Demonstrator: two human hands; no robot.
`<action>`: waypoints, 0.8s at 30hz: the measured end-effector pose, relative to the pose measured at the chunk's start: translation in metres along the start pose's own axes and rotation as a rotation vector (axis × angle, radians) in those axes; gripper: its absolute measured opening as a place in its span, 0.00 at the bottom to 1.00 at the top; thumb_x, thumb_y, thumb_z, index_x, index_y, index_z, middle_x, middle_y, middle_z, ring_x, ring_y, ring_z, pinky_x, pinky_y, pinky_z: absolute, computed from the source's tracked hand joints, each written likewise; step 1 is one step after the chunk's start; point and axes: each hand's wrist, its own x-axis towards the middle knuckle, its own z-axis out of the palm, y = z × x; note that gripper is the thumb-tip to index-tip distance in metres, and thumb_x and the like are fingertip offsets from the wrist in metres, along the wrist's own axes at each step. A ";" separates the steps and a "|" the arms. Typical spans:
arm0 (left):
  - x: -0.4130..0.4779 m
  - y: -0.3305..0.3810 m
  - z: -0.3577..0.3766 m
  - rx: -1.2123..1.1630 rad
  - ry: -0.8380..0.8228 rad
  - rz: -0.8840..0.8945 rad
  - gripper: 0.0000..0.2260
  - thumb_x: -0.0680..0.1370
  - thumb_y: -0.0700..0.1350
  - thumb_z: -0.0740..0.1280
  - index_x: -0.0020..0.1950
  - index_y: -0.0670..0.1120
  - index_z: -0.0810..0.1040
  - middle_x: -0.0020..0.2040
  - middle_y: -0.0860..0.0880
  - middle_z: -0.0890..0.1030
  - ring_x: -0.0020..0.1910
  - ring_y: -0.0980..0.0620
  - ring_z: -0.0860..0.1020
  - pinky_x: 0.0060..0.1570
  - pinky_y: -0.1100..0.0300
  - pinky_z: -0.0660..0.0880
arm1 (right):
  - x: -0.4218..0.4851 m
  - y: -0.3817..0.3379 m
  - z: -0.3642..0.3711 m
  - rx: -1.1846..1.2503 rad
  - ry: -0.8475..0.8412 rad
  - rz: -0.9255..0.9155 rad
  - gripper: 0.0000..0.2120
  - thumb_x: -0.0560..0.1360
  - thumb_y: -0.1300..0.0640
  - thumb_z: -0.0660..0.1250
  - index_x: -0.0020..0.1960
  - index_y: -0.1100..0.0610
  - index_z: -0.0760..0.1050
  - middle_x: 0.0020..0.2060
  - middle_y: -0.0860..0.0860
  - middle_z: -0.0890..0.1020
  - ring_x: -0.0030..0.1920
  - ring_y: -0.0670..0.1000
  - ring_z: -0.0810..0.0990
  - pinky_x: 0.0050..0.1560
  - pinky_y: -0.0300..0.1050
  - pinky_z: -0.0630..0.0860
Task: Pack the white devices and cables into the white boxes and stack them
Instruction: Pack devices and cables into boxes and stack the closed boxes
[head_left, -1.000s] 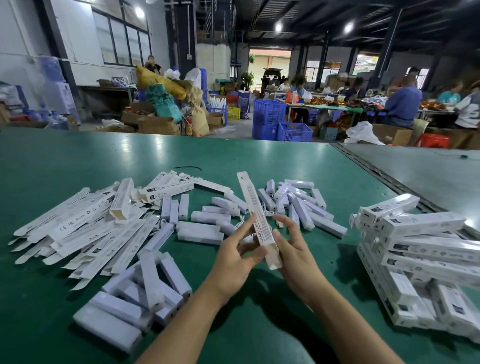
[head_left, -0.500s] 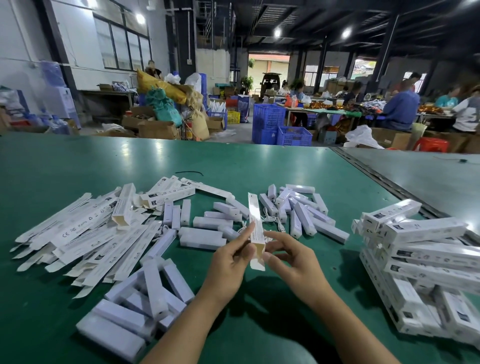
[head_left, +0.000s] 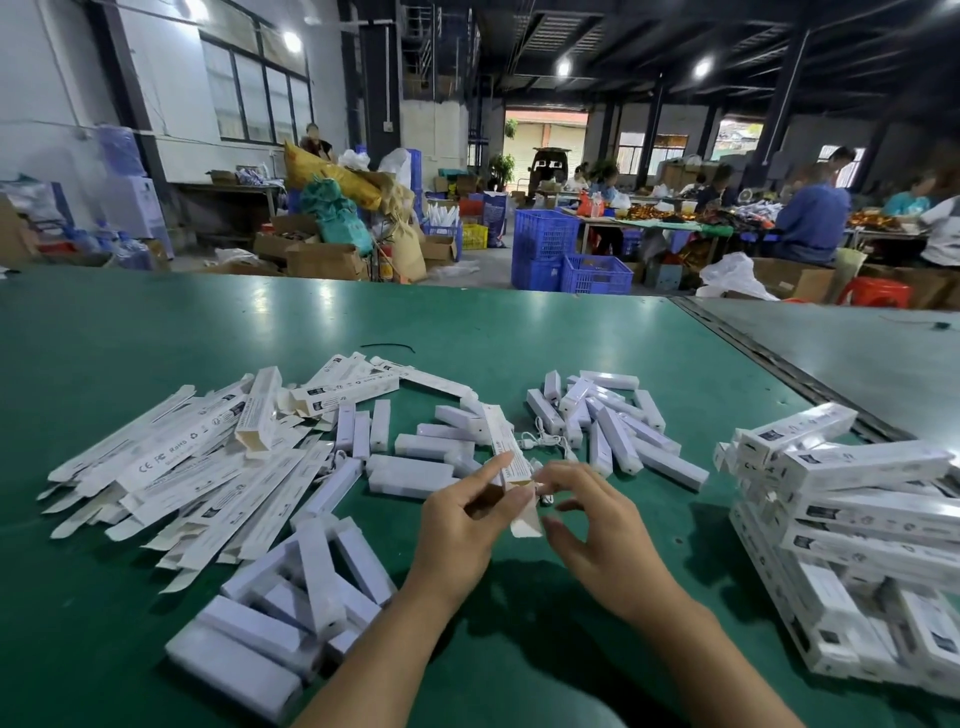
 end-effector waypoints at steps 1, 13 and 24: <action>0.000 0.000 0.001 0.002 0.013 -0.006 0.22 0.70 0.58 0.73 0.63 0.58 0.79 0.37 0.58 0.80 0.38 0.62 0.77 0.44 0.70 0.74 | 0.000 0.000 -0.002 -0.022 -0.022 -0.013 0.23 0.71 0.66 0.71 0.62 0.51 0.75 0.62 0.42 0.77 0.62 0.42 0.76 0.61 0.39 0.74; -0.002 0.002 0.003 0.007 -0.021 -0.046 0.11 0.78 0.59 0.63 0.57 0.69 0.80 0.52 0.59 0.85 0.54 0.55 0.83 0.56 0.64 0.77 | 0.002 -0.003 0.003 -0.058 0.110 -0.038 0.14 0.73 0.51 0.72 0.56 0.56 0.81 0.51 0.43 0.84 0.52 0.36 0.81 0.54 0.33 0.76; -0.003 0.006 0.005 -0.064 -0.001 -0.015 0.10 0.78 0.53 0.67 0.58 0.62 0.82 0.54 0.58 0.85 0.54 0.56 0.83 0.51 0.64 0.78 | 0.001 -0.005 0.005 -0.047 0.241 -0.116 0.07 0.69 0.64 0.76 0.47 0.61 0.84 0.48 0.49 0.85 0.49 0.42 0.84 0.52 0.42 0.80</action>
